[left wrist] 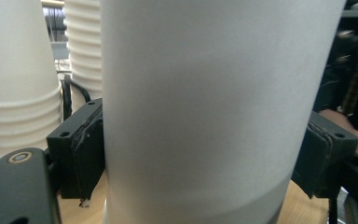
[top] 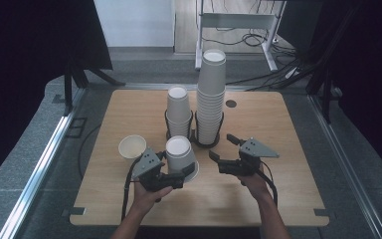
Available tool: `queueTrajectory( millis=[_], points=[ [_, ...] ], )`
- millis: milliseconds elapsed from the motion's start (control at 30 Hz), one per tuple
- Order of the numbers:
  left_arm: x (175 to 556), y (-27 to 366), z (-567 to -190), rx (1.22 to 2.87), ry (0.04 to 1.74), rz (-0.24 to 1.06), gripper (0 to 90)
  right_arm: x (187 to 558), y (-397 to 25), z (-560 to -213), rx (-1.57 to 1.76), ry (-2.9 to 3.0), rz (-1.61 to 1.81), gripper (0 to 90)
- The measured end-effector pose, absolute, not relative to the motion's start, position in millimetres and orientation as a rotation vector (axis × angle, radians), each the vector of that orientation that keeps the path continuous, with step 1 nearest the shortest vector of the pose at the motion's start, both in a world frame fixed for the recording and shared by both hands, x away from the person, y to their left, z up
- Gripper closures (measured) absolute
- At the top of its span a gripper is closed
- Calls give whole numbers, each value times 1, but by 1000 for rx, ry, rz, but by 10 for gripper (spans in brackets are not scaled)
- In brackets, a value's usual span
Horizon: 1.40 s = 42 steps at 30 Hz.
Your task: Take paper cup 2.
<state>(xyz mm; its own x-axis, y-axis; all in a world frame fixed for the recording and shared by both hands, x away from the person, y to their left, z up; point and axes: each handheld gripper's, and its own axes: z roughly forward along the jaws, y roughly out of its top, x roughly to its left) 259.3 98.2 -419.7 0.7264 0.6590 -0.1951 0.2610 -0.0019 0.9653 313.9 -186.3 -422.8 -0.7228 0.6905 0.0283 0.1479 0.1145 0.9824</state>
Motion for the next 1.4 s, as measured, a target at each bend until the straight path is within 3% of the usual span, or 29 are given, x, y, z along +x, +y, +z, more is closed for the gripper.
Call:
queueTrajectory(
  millis=[667,1000,1400],
  points=[
    [255,82,-439,1654,765,370,166,283,-175,-447,798,2018,1655,148],
    [249,66,-463,1734,766,350,165,284,-181,-450,864,1989,1738,164],
    [251,70,-467,1752,778,358,165,280,-179,-449,813,1998,1799,161]
  ],
)
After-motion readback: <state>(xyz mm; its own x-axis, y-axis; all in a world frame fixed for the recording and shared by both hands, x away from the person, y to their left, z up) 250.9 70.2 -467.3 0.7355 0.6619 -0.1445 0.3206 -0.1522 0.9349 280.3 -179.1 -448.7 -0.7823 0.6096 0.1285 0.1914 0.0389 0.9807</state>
